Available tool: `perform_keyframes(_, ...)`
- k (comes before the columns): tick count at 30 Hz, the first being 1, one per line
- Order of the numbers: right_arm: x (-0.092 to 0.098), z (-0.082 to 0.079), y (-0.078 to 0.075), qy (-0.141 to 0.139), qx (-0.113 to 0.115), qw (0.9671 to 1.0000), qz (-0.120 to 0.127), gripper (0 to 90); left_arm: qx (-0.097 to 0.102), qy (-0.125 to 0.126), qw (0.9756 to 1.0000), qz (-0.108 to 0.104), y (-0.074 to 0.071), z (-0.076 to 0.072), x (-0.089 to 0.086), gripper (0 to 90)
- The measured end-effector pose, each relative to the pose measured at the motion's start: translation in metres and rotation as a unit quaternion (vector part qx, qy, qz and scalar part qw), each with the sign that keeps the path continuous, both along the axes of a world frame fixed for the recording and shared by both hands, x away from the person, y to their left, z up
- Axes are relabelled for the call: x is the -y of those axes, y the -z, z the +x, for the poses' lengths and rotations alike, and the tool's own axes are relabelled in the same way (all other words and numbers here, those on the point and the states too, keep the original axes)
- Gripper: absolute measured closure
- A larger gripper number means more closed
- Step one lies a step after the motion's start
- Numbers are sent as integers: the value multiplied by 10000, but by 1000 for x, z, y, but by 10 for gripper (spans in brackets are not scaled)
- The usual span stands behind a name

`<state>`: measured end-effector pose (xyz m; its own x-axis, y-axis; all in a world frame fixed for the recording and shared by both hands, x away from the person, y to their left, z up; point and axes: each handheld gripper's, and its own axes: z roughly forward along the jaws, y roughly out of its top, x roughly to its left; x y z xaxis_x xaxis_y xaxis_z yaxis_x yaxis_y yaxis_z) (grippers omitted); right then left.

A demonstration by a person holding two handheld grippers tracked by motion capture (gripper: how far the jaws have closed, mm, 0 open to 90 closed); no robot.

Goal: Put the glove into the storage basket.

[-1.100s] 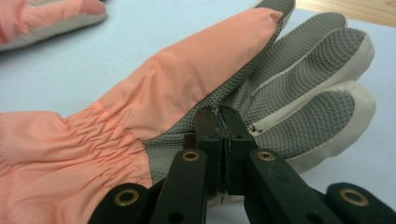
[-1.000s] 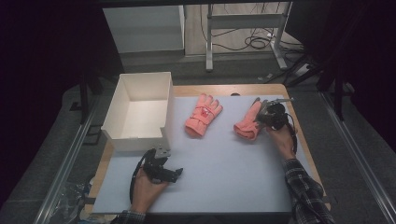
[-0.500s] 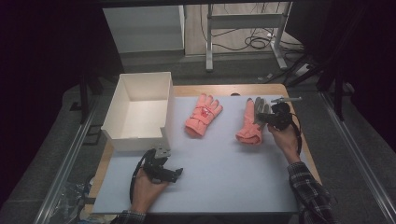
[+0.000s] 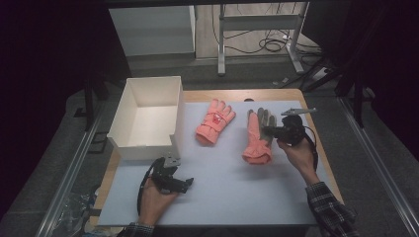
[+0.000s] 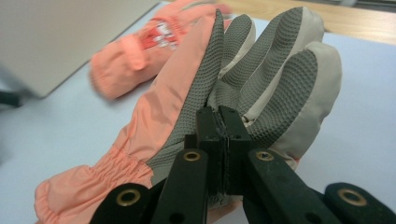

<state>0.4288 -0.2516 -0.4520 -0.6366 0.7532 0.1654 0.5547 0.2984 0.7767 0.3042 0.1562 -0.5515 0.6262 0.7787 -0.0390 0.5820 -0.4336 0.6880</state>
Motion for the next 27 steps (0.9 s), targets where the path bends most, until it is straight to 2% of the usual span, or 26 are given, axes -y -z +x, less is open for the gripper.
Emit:
perform_keyframes(4,-10,-13,4,-271,-61,9996,53,882,4,-10,10000,-13,0,0,0,5)
perform_keyframes(9,-20,-25,11,-436,-134,9989,139,882,3,0,10000,2,0,0,0,5)
perform_keyframes(15,-29,-34,27,-595,-227,9978,181,882,2,-2,10000,1,0,0,0,5)
perform_keyframes(21,-33,-33,47,-624,-292,9976,19,880,1,-2,10000,-1,0,0,0,5)
perform_keyframes(23,-34,-33,51,-637,-213,9976,-140,878,3,-3,10000,-1,0,0,0,5)
perform_keyframes(27,-34,-32,53,-775,-109,9965,-289,845,2,-2,10000,0,0,0,0,5)
